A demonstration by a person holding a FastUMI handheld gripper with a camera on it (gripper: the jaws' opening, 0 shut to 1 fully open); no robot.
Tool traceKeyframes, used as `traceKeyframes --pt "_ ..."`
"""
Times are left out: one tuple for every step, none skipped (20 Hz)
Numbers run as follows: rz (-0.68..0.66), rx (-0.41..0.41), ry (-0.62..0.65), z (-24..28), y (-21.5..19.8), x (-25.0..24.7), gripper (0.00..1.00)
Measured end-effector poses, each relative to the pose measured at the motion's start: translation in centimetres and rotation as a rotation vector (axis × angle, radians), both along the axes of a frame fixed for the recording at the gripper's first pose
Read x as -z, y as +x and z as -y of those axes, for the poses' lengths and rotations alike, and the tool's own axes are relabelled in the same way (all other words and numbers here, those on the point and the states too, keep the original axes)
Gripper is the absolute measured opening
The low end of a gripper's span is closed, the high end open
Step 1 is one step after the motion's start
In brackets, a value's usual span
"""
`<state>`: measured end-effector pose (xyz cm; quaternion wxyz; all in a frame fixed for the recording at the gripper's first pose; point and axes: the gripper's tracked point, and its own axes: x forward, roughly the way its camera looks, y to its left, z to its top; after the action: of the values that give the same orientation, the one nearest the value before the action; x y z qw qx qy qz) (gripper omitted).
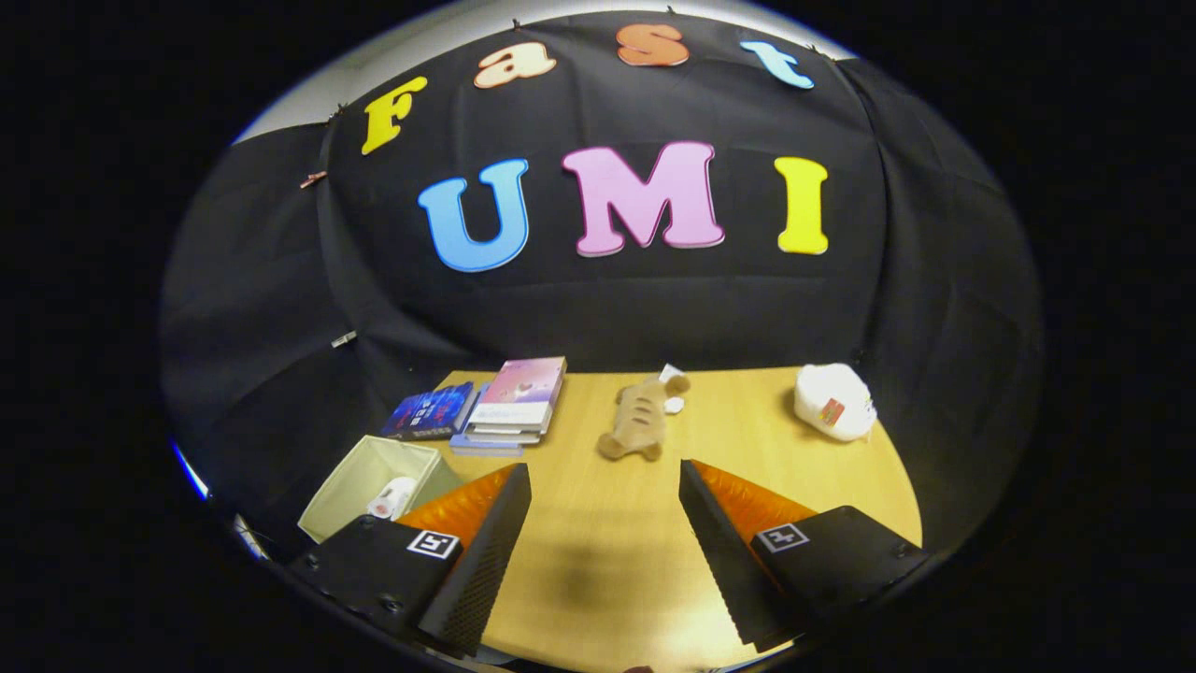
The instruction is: Open the storage box then place both shoes into the box .Put the left shoe in first, then the right shoe, with the right side of both shoes facing outward in a uniform manner.
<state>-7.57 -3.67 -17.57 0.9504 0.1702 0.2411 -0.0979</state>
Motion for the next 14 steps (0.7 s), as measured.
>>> traceKeyframes --pt "0.039 0.006 -0.032 1.7 -0.3 -1.1 0.99" --pt "0.074 0.009 -0.059 3.1 -0.4 -2.1 0.99" --pt "0.100 0.005 -0.079 4.4 -0.7 -3.1 0.99" --pt "0.121 -0.004 -0.096 5.4 -1.0 -4.0 0.99" --pt "0.143 -0.015 -0.109 6.2 -1.3 -4.7 0.99" --pt "0.163 -0.023 -0.126 6.9 -1.4 -5.3 0.99" --pt "0.184 -0.036 -0.146 7.5 -1.5 -5.8 0.99" --pt "0.197 -0.053 -0.167 8.1 -1.8 -6.2 0.99" --pt "0.203 -0.071 -0.190 8.6 -2.4 -6.3 0.98" --pt "0.209 -0.087 -0.211 9.1 -2.9 -6.4 0.99" --pt "0.219 -0.106 -0.215 9.3 -3.3 -6.8 0.98" --pt "0.228 -0.126 -0.212 9.3 -3.5 -7.0 0.99" --pt "0.234 -0.145 -0.203 9.2 -3.7 -6.8 0.99" --pt "0.237 -0.162 -0.198 9.1 -3.8 -6.7 0.98"
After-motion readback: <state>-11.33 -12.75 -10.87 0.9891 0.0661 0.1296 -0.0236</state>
